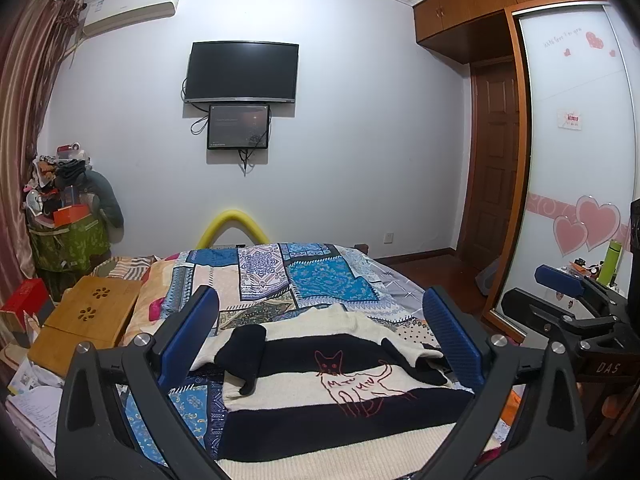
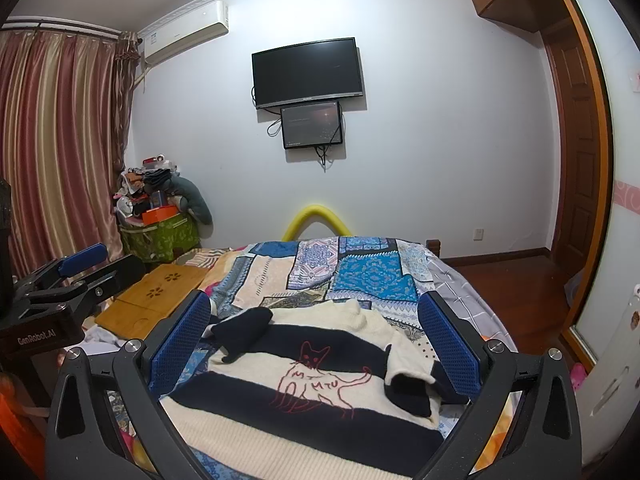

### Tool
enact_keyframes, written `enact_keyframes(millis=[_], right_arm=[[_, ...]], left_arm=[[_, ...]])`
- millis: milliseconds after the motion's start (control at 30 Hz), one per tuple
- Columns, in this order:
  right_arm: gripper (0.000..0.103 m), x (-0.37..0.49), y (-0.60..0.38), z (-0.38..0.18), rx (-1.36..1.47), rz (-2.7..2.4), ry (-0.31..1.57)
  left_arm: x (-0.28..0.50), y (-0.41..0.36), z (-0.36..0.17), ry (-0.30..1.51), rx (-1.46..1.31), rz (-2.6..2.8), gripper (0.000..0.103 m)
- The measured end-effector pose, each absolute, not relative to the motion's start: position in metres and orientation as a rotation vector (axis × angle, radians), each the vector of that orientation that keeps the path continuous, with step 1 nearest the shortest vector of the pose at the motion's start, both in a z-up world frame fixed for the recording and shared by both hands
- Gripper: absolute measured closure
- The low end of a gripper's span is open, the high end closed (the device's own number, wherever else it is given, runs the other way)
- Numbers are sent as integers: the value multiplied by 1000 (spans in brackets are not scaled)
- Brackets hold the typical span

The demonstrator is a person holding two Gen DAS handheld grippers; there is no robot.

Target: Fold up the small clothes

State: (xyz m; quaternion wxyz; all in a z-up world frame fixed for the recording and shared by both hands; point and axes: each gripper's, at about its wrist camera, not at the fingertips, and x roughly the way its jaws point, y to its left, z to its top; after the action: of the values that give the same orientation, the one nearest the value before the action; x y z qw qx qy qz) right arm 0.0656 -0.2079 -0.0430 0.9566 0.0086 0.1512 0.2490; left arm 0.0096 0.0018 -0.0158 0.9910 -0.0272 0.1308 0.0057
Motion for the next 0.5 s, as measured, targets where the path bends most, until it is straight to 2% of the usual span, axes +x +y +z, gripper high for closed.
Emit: enact_keyframes(millis=[500], right_arm=[[0,67,-207,-44,16,507,311]], left_arm=[[9,4,-14,256,-56,17,0]])
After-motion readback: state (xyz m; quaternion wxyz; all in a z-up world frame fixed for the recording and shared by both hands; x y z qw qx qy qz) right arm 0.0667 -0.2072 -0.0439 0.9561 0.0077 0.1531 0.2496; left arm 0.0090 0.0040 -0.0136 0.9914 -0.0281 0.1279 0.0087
